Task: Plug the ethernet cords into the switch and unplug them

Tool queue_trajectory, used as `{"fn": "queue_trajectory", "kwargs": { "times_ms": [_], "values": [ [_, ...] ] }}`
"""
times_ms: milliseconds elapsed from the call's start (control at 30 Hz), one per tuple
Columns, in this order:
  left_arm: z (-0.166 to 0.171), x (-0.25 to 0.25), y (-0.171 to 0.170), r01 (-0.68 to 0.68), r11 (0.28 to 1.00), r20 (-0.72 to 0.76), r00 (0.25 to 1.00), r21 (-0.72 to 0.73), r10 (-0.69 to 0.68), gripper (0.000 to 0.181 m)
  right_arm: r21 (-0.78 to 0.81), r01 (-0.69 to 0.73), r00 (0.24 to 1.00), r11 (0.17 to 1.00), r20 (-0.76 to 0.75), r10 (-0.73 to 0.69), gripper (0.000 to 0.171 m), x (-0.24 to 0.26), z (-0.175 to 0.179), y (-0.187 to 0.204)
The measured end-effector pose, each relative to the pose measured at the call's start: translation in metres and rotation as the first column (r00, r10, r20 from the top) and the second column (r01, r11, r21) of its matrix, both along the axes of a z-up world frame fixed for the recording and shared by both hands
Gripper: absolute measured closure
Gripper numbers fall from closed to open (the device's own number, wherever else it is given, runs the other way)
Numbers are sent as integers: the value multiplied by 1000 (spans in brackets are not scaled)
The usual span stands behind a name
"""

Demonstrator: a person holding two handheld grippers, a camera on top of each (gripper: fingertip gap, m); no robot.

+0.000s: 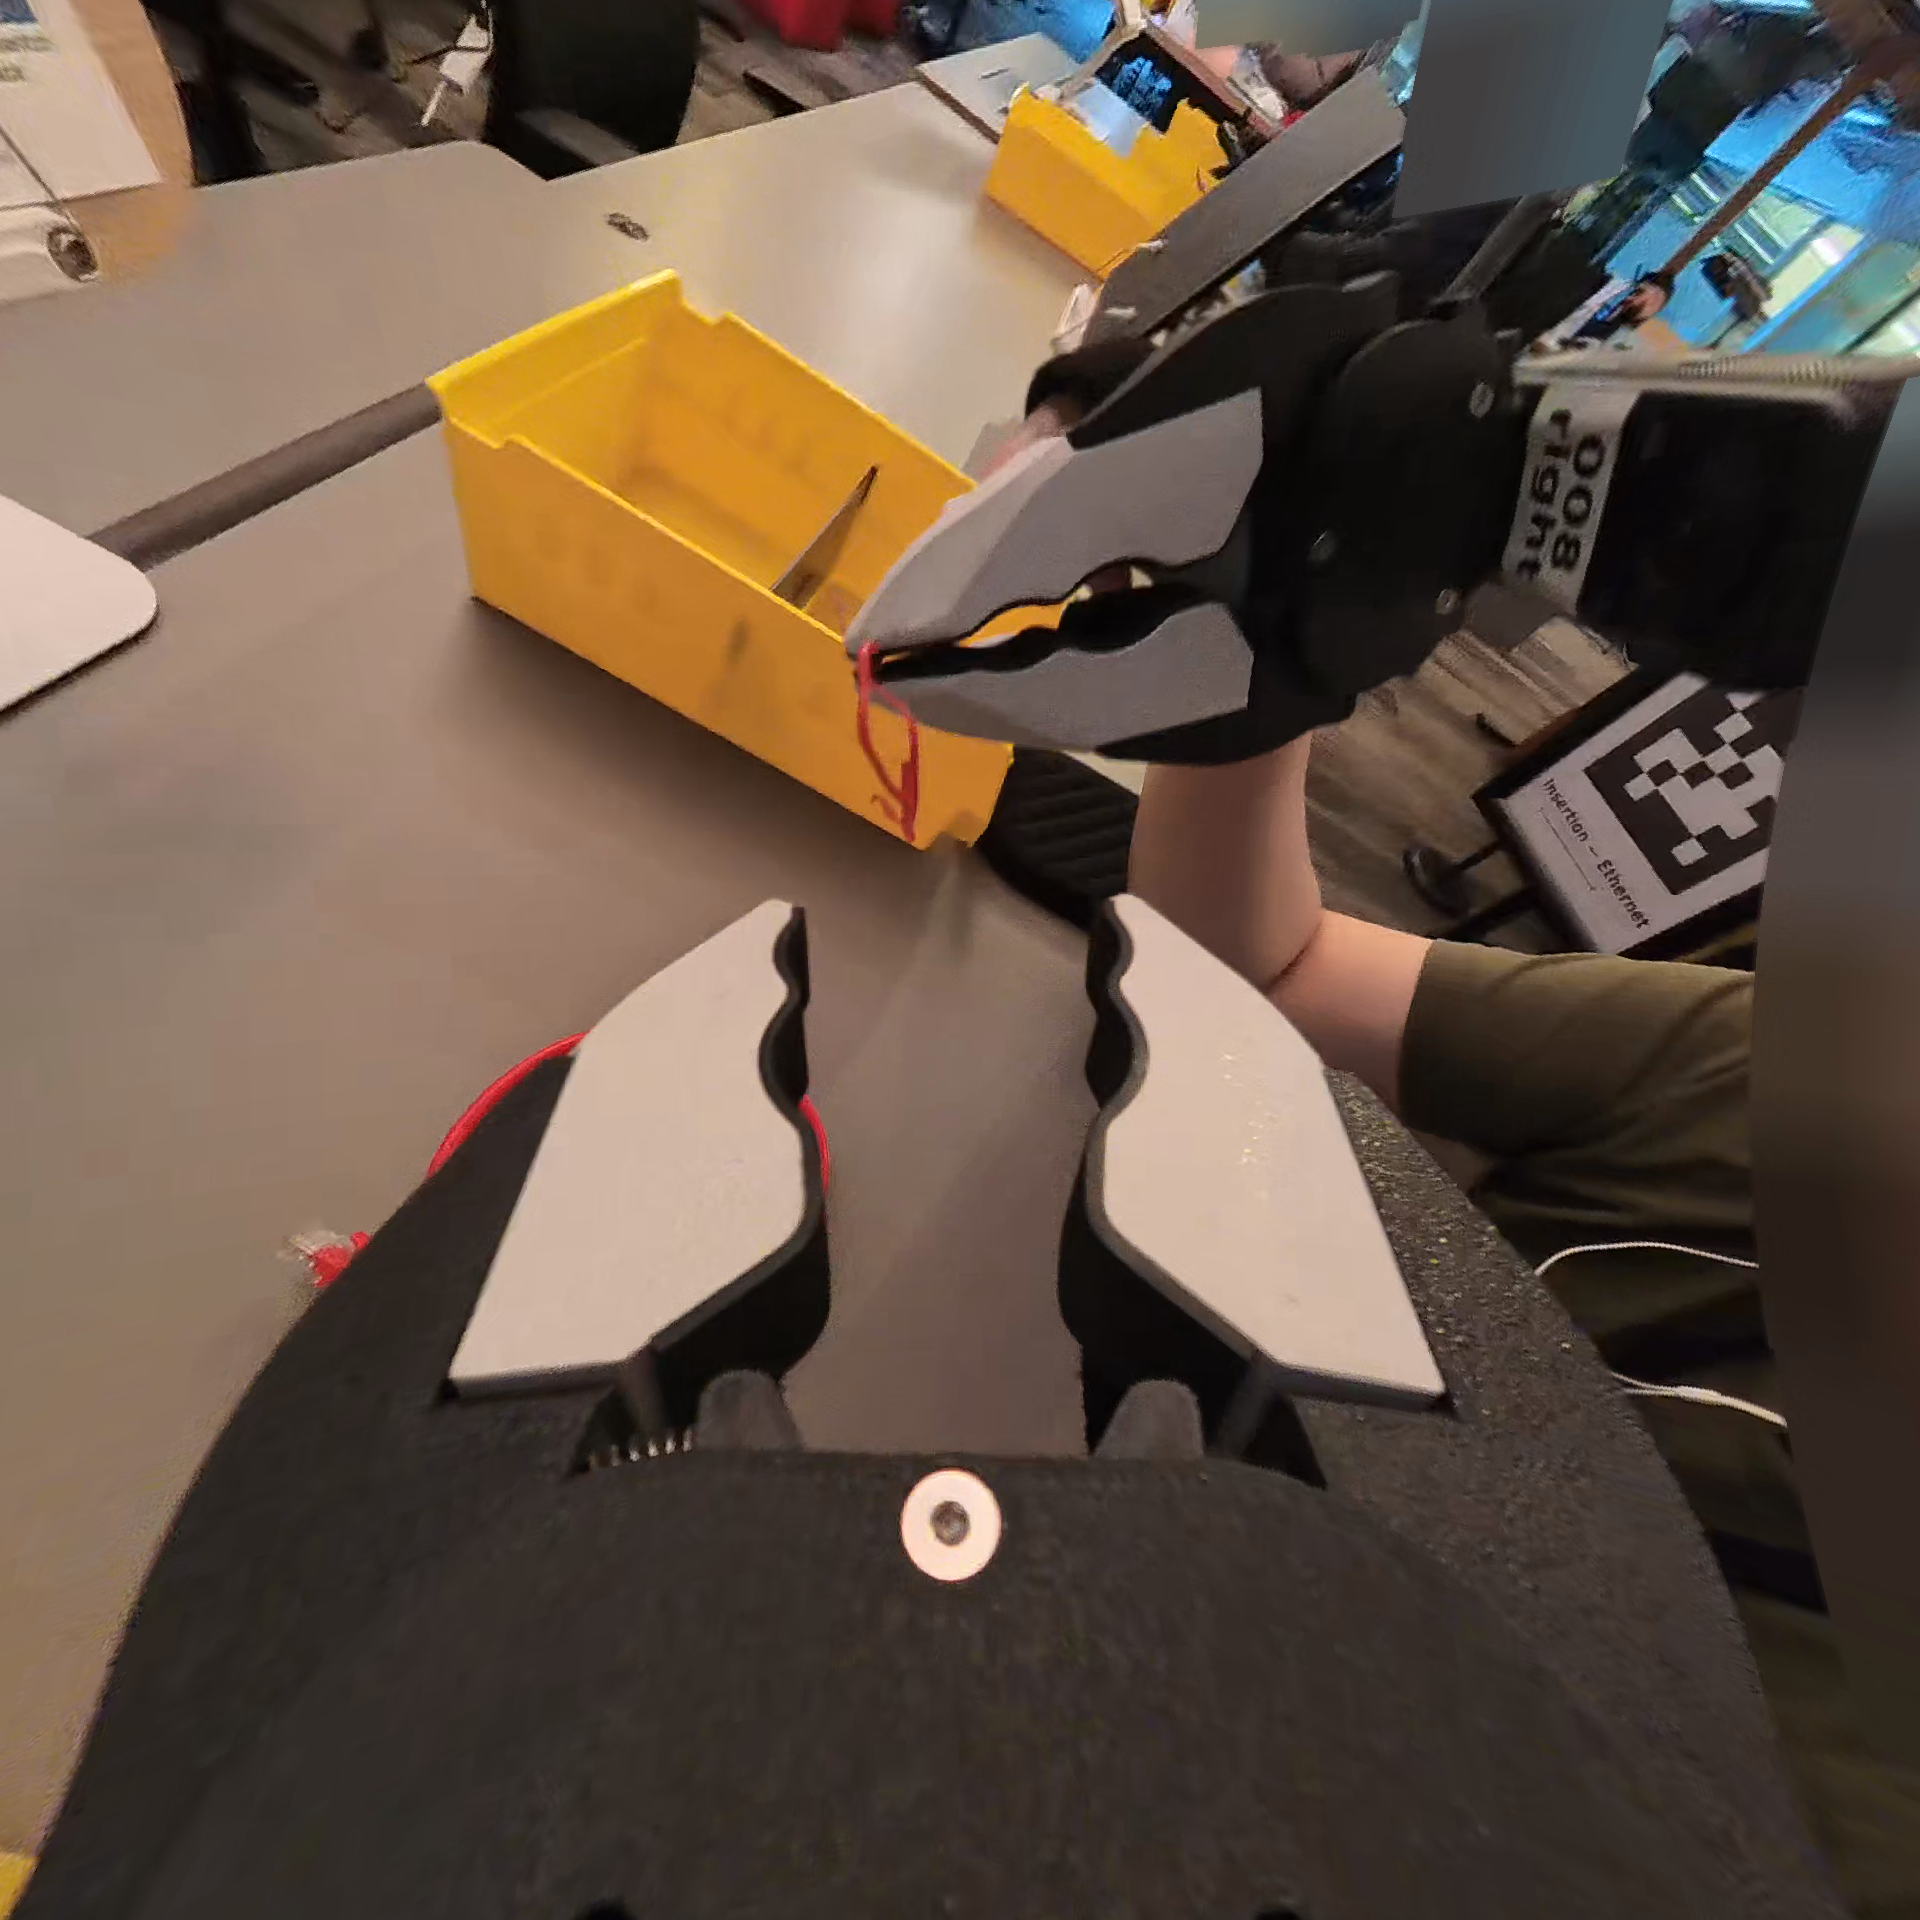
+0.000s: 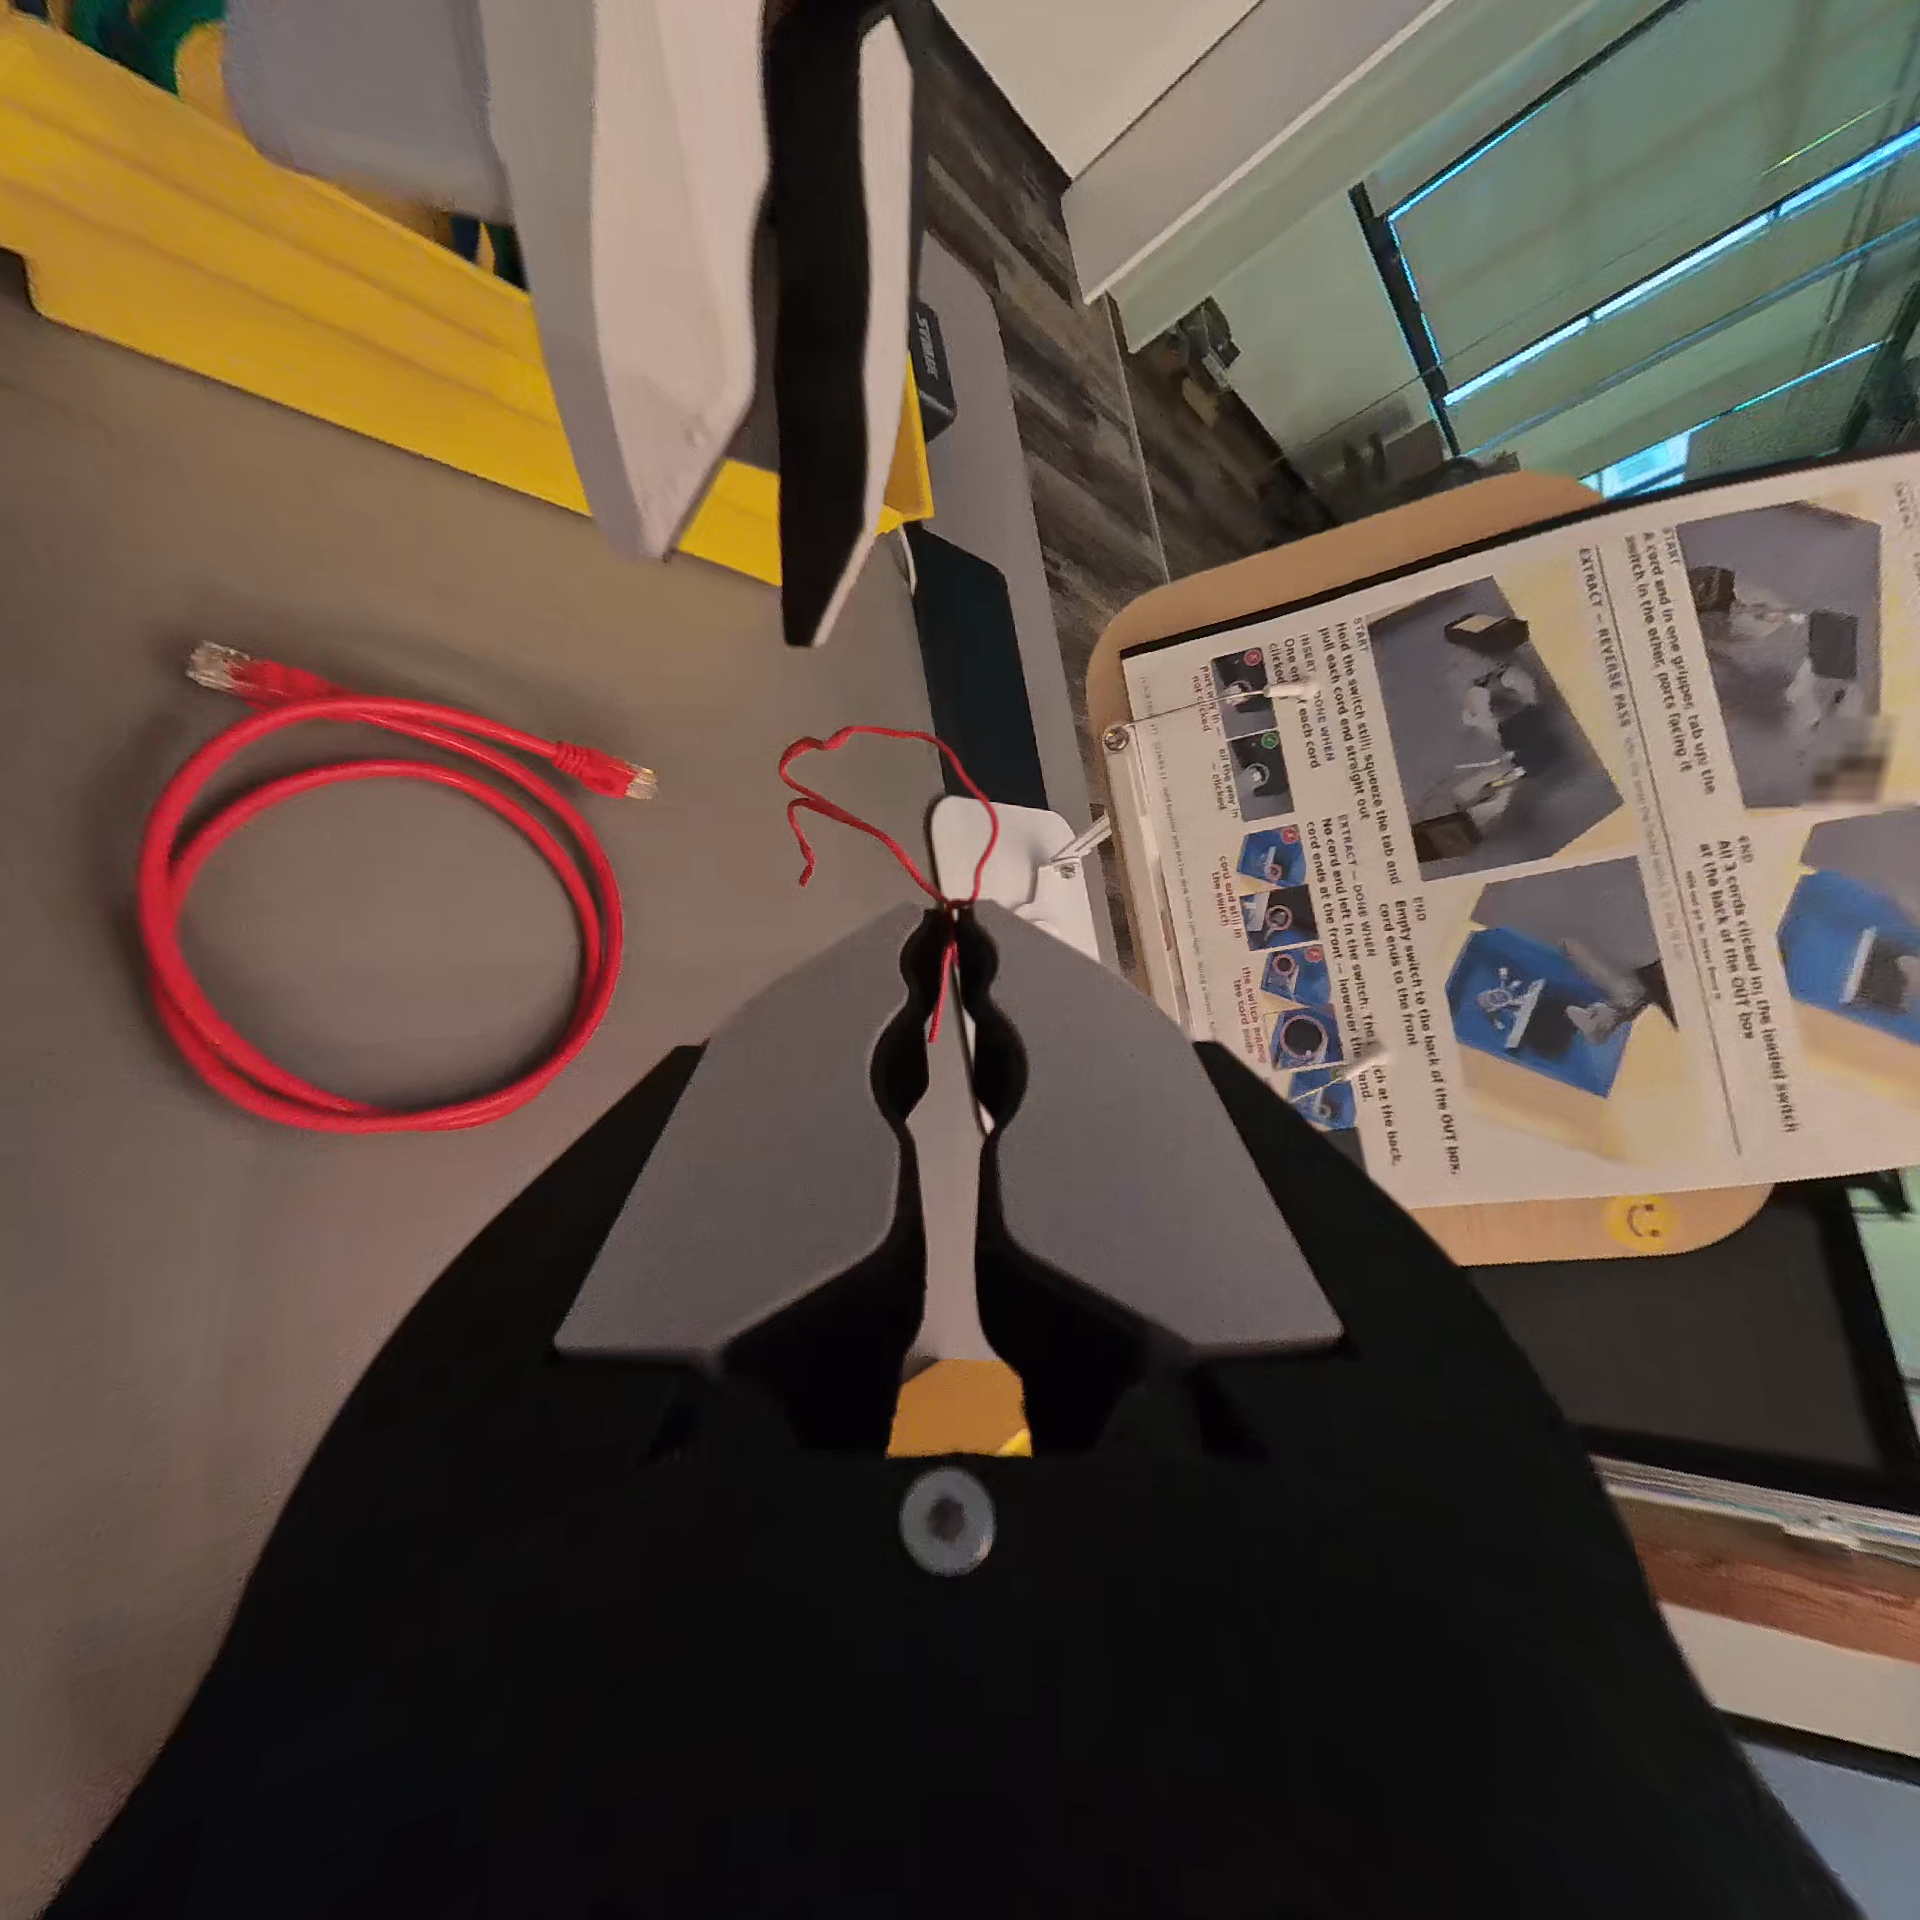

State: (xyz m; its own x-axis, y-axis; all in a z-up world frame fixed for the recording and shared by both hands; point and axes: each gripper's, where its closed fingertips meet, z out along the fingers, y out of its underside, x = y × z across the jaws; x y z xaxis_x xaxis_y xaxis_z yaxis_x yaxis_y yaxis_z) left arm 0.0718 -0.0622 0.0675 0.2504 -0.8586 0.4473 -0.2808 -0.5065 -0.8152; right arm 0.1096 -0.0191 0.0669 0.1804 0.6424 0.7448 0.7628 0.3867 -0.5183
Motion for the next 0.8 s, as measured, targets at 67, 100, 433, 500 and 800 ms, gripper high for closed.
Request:
{"fn": "queue_trajectory", "kwargs": {
  "times_ms": [67, 100, 433, 500, 800],
  "values": [
    [-3, 3, 3, -13, 999, -18, 1000, 35, 14, 130, 12, -2, 1000, 1000, 21, 2, 167, -6, -3, -2],
    [-5, 6, 4, -14, 998, -36, 999, 58, 16, 130, 6, -10, 1000, 1000, 23, 10, 167, -9, -4, -3],
    [-36, 10, 13, -21, 976, -256, 964, 217, 78, 156, -22, -51, 997, 998, 51, 52, 167, -29, -17, -8],
    [-35, 11, 13, -20, 973, -244, 967, 231, 78, 173, -14, -48, 997, 999, 61, 49, 167, -29, -18, -8],
    [-32, 6, 14, -13, 981, -217, 975, 192, 55, 178, -30, -43, 999, 999, 12, 44, 152, -30, -16, -3]
  ]
}}
